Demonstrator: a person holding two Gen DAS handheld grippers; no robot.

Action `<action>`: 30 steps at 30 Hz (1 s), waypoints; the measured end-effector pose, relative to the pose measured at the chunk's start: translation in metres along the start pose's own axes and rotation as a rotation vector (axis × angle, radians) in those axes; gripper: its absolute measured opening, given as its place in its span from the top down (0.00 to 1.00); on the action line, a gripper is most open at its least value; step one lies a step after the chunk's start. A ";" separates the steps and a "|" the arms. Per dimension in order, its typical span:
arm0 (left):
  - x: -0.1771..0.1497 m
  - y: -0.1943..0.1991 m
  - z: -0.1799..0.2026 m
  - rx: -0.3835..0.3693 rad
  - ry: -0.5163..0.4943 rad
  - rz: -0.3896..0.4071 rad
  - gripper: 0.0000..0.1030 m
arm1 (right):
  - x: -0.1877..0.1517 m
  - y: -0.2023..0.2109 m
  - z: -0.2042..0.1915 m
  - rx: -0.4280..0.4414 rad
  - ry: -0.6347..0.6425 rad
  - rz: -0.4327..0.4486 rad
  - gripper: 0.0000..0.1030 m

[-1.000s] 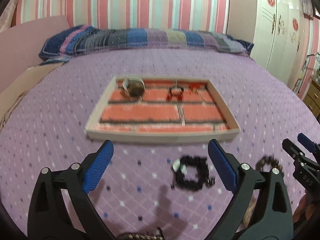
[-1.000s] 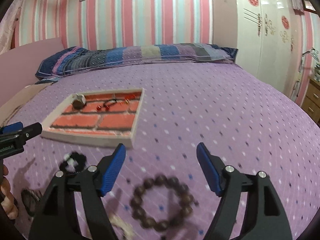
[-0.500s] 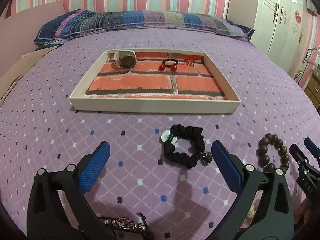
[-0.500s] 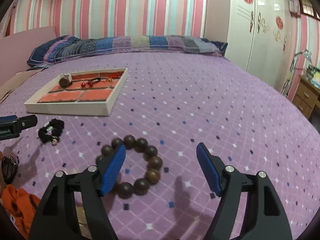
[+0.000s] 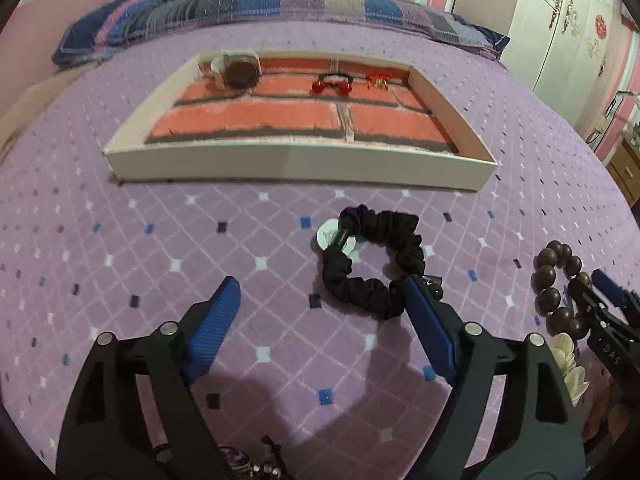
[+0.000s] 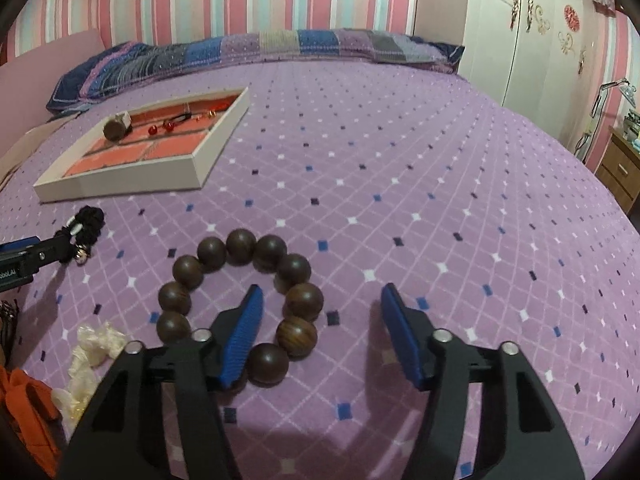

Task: Organize jewelry
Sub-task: 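Grasp the black scrunchie with the left tool while the right tool grasps the wooden bead bracelet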

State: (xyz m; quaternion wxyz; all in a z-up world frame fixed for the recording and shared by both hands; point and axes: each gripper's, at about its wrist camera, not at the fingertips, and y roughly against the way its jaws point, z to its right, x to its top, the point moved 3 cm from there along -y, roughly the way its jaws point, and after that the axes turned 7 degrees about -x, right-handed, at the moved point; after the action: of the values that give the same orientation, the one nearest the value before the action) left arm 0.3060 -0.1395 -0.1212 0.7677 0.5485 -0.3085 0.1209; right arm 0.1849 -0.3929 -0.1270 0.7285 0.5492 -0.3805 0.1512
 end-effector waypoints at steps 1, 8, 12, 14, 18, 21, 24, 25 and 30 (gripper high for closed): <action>0.001 0.000 -0.001 -0.006 0.005 0.001 0.21 | 0.000 0.000 0.001 0.002 -0.001 -0.001 0.43; 0.006 -0.008 0.002 -0.017 0.004 -0.015 0.27 | 0.000 -0.007 -0.001 0.001 0.006 -0.021 0.43; 0.008 -0.011 0.006 -0.036 -0.011 -0.022 0.49 | 0.000 -0.007 -0.002 0.002 0.012 -0.020 0.46; 0.006 -0.011 0.009 -0.042 -0.026 -0.022 0.56 | 0.000 -0.008 -0.004 0.004 0.022 -0.022 0.51; 0.002 -0.009 0.015 -0.068 -0.045 -0.027 0.71 | 0.000 -0.008 -0.008 0.009 0.044 -0.021 0.58; -0.001 -0.008 0.016 -0.072 -0.057 -0.029 0.74 | 0.000 -0.010 -0.008 0.016 0.044 -0.030 0.60; 0.002 -0.010 0.016 -0.086 -0.055 -0.034 0.78 | 0.002 -0.013 -0.008 0.029 0.038 -0.040 0.63; 0.004 -0.011 0.014 -0.092 -0.050 -0.036 0.81 | 0.004 -0.014 -0.010 0.033 0.042 -0.043 0.66; 0.004 -0.011 0.013 -0.106 -0.043 -0.038 0.85 | 0.008 -0.018 -0.015 0.018 0.055 -0.045 0.75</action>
State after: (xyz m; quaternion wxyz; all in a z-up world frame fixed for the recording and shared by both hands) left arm 0.3106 -0.1559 -0.1246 0.7910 0.5152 -0.3206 0.0780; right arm 0.2072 -0.3870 -0.1350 0.7369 0.5596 -0.3468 0.1532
